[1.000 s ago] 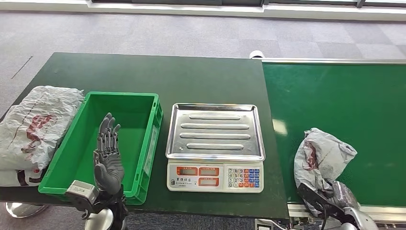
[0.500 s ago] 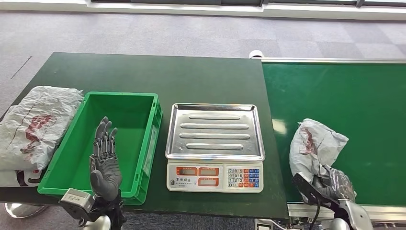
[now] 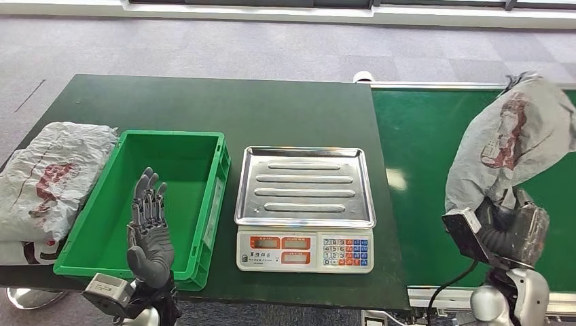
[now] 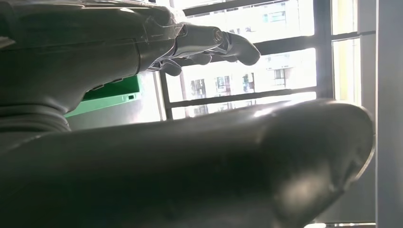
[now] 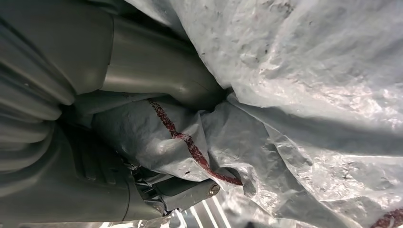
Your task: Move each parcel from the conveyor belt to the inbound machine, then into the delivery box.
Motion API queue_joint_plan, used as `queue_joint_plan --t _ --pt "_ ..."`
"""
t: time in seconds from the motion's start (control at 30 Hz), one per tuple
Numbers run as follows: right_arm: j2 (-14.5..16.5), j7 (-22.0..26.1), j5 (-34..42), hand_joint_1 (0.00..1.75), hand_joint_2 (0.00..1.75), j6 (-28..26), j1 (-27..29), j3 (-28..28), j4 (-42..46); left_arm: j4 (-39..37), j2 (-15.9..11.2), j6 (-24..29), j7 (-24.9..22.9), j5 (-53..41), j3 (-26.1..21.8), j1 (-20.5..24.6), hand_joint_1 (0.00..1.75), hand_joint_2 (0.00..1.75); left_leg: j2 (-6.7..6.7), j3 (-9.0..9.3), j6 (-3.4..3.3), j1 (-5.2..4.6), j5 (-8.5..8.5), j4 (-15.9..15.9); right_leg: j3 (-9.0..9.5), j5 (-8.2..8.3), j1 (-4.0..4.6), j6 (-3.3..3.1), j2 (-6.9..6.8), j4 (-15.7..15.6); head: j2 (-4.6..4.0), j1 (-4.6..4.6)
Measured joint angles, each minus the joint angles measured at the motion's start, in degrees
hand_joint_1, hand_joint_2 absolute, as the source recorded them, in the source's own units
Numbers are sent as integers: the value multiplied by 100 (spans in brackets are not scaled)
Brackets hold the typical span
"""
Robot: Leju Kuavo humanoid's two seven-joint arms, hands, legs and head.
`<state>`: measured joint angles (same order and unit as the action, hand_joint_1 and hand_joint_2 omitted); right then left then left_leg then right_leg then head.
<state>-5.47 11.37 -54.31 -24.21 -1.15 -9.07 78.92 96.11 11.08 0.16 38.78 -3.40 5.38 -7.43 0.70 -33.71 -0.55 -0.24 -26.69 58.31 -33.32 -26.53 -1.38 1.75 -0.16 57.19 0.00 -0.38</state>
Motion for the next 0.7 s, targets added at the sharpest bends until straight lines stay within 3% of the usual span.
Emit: queue_joint_plan --t 0.37,0.53,0.6,0.7 --pt "86 126 23 175 175 -124 -281 38 233 -110 -4 16 60 62 0 64 0 0 -1 -1 0 0 0 0 1 0 0 0 1 1 0 -1" --pt "95 357 209 175 175 -421 -593 284 295 -190 -28 -32 97 182 9 151 0 0 -1 -1 3 0 4 0 2 2 0 0 1 4 0 0" --pt "107 354 165 175 175 -293 -808 463 314 -242 -37 -52 105 185 29 207 0 0 -9 -1 5 1 5 -1 0 4 0 -2 11 7 0 1" --pt "214 301 92 175 175 392 -1520 897 -139 -372 -45 -62 103 187 107 366 0 0 -46 5 8 2 6 -4 -6 14 1 -10 43 9 0 1"
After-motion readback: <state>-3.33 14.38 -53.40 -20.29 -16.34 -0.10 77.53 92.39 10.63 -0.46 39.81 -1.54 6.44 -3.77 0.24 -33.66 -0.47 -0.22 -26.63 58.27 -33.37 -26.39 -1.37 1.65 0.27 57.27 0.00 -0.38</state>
